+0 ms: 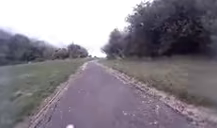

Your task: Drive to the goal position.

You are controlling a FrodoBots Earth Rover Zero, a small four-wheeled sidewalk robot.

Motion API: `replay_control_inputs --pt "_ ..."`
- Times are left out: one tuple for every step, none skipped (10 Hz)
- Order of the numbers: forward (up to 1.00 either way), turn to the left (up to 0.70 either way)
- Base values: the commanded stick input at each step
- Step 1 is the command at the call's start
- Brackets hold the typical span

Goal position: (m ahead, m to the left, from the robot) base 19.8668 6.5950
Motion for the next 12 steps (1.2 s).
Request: replay_control_inputs --pt "0.85 0.0" --pt "0.85 0.0" --pt "0.85 0.0" --pt "0.85 0.0" --pt "0.85 0.0" --pt "0.85 0.0" --pt "0.85 0.0" --pt "0.85 0.0" --pt "0.85 0.0" --pt "0.85 0.0" --pt "0.85 0.0" --pt "0.85 0.0"
